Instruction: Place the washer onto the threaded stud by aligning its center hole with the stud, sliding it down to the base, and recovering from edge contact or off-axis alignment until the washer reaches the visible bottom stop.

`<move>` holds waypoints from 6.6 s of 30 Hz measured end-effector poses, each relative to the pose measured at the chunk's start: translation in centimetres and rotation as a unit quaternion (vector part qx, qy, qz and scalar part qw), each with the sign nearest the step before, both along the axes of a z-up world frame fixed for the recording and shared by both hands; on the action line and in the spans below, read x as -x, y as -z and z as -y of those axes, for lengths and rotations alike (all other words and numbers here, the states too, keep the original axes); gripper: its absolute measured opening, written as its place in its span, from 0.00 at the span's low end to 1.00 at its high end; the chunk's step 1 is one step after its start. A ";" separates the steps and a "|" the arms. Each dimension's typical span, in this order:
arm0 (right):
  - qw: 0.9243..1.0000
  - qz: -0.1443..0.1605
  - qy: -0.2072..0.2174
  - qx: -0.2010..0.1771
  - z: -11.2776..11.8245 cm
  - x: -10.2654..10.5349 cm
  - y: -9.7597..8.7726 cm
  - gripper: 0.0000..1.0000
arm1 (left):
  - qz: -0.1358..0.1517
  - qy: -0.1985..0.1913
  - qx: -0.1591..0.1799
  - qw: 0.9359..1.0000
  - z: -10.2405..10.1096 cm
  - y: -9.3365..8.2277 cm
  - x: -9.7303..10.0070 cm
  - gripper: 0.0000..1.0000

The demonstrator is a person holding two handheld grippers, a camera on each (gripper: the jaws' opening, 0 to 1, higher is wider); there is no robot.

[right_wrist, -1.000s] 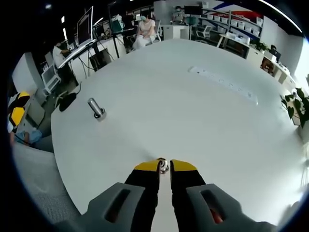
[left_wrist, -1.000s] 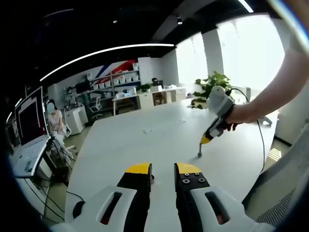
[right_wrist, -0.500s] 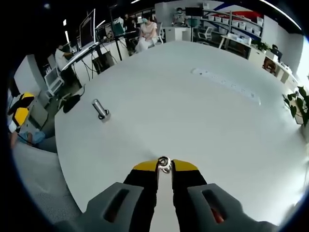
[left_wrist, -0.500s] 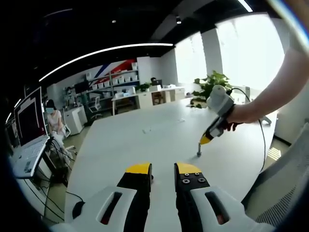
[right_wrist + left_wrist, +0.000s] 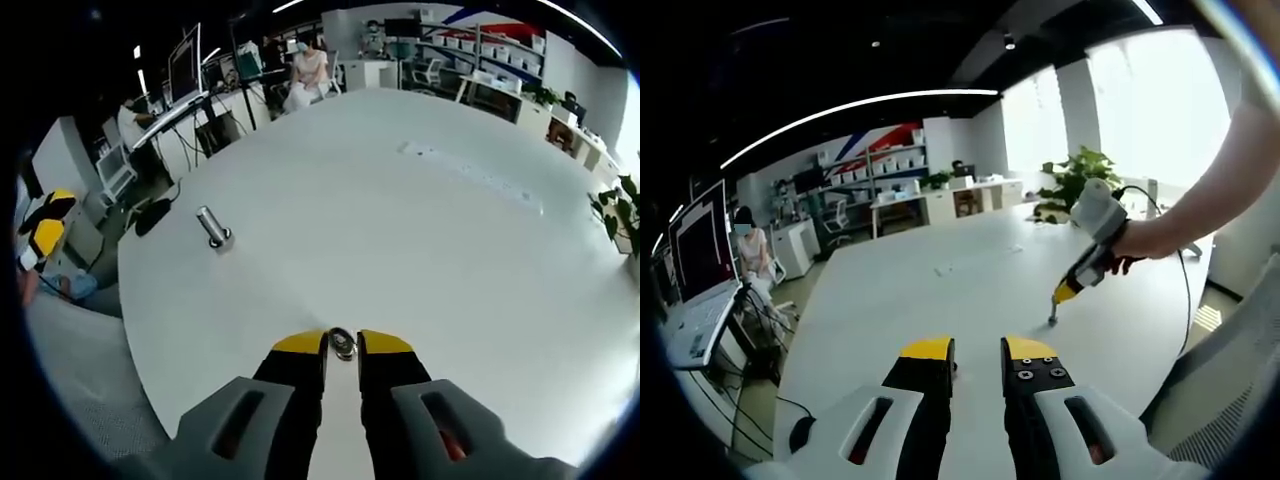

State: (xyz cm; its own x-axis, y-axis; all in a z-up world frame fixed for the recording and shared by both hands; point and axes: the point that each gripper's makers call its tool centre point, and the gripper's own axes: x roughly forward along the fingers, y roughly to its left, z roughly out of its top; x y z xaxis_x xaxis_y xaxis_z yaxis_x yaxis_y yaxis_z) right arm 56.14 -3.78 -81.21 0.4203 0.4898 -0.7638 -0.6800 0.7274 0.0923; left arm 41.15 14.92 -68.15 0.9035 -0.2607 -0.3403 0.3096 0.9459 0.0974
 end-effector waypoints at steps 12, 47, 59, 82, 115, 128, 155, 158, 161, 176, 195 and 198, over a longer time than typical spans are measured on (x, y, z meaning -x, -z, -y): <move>0.998 -0.023 0.036 -0.043 0.8 -0.4 -0.1 0.13 | -0.001 0.003 0.001 1.000 0.1 0.0 0.0 0.16; 0.988 -0.066 0.070 -0.120 0.5 -0.2 0.2 0.05 | -0.007 0.007 -0.002 1.000 0.2 0.4 0.0 0.16; 0.986 -0.073 0.076 -0.127 0.4 -0.1 0.1 0.05 | -0.008 0.007 -0.003 1.000 0.2 0.4 0.0 0.16; 0.987 -0.064 0.080 -0.120 0.5 -0.1 0.2 0.05 | -0.007 0.007 -0.004 1.000 0.3 0.4 0.0 0.16; 0.967 -0.097 0.134 -0.196 0.4 -0.6 0.2 0.05 | -0.011 0.010 -0.005 1.000 0.4 0.6 0.1 0.16; 0.961 -0.097 0.148 -0.215 0.7 -0.7 -0.2 0.05 | -0.013 0.011 -0.006 1.000 0.4 0.7 0.1 0.16; 0.950 -0.105 0.162 -0.245 0.7 -1.0 -0.7 0.05 | -0.015 0.012 -0.007 1.000 0.5 0.9 0.1 0.16; 0.950 -0.106 0.161 -0.244 0.7 -1.0 -0.6 0.05 | -0.015 0.012 -0.007 1.000 0.4 0.8 0.1 0.16; 0.950 -0.106 0.165 -0.242 1.0 -1.0 -0.4 0.05 | -0.016 0.012 -0.008 1.000 0.5 0.9 0.1 0.16; 0.957 -0.092 0.154 -0.230 1.0 -1.2 -0.2 0.07 | -0.018 0.013 -0.008 1.000 0.5 1.0 0.1 0.16; 0.947 -0.105 0.166 -0.253 0.5 -1.2 -0.6 0.05 | -0.019 0.015 -0.008 1.000 0.5 1.1 0.0 0.16; 0.944 -0.108 0.173 -0.259 0.7 -1.4 -0.5 0.05 | -0.019 0.015 -0.009 1.000 0.5 1.1 0.1 0.16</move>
State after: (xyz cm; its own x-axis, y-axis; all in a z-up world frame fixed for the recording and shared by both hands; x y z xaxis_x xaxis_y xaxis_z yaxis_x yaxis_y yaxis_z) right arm 57.55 -4.47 -80.71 0.4857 0.6830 -0.5455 -0.3342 0.7218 0.6061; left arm 41.07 14.38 -69.23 0.8813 -0.2810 -0.3799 0.3417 0.9343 0.1016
